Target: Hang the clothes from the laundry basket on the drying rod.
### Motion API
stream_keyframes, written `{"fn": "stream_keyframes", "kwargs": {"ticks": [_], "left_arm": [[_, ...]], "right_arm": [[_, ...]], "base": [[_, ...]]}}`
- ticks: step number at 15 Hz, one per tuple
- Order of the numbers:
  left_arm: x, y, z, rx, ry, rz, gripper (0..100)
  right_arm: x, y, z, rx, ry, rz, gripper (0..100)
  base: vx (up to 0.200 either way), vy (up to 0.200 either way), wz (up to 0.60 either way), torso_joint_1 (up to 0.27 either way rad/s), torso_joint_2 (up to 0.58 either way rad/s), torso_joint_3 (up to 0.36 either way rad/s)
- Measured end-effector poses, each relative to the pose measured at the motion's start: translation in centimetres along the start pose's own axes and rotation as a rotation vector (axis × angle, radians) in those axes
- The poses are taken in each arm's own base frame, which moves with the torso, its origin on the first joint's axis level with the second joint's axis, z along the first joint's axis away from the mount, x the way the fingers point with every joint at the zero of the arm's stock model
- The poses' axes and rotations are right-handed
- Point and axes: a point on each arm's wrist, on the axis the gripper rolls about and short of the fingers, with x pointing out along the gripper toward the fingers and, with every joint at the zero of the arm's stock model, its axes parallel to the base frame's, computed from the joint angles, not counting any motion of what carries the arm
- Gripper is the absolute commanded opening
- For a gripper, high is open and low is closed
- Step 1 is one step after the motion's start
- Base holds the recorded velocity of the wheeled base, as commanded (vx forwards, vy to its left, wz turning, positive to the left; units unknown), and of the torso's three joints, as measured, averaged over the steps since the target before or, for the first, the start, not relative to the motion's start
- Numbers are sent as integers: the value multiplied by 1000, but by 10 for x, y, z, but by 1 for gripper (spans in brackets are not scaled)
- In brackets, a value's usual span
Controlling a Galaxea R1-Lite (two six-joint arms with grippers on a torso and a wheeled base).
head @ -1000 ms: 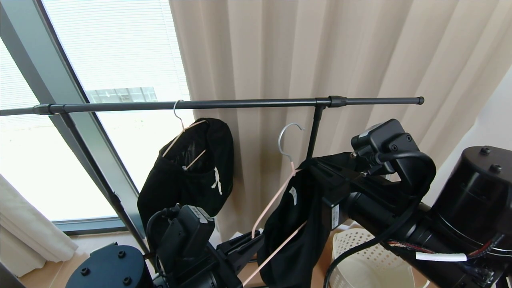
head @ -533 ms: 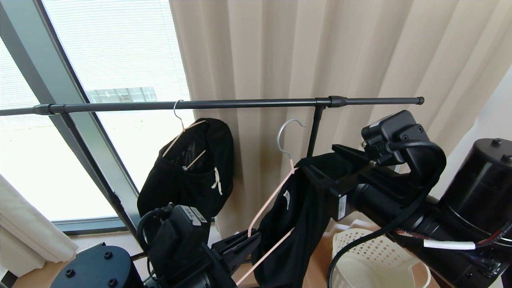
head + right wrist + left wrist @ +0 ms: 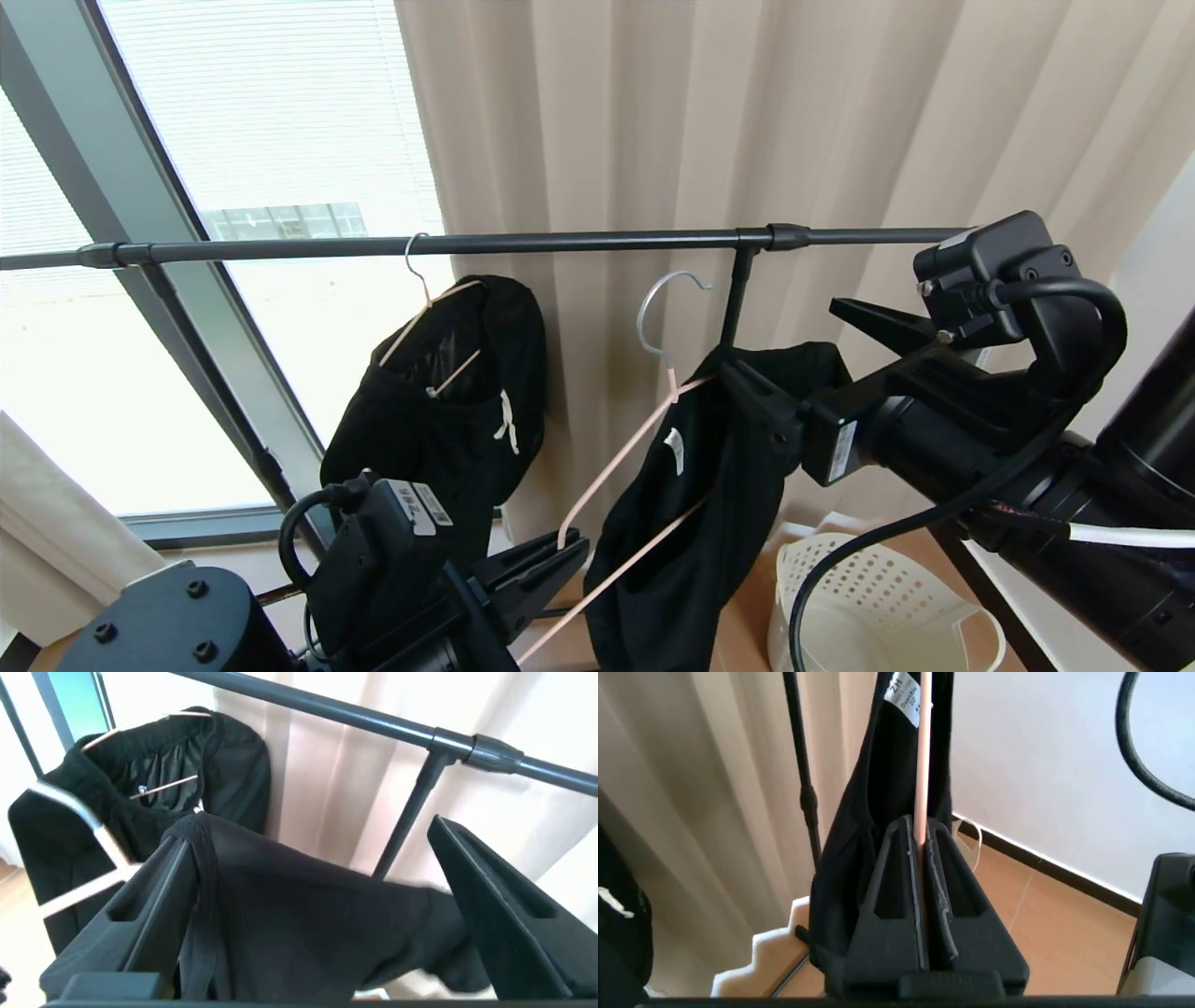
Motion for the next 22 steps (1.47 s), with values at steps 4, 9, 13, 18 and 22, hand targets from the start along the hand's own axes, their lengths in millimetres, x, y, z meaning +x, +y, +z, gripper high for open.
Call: {"fn": "stream_keyframes", "kwargs": {"ticks": [4, 9, 13, 18, 22], "left_arm": [[-2, 3, 3, 0, -12, 15, 0], [-2, 6, 4, -1, -21, 25, 0], [-4, 8, 7, -2, -35, 21, 0], [-9, 21, 5, -2, -23, -5, 0], [-20, 40, -2, -13, 13, -95, 0]], "right_arm": [[-3, 5, 0, -1, 0, 27, 100], [-5, 15, -7, -14, 22, 68, 100], [-5, 18, -16, -30, 51, 82, 100], [-5, 16, -20, -42, 68, 116, 100], [-7, -2, -27, -81, 144, 243, 100]], "base": [[0, 0, 0, 0, 0, 0], [0, 0, 0, 0, 0, 0], [0, 0, 0, 0, 0, 0], [0, 0, 0, 0, 0, 0], [0, 0, 0, 0, 0, 0]]}}
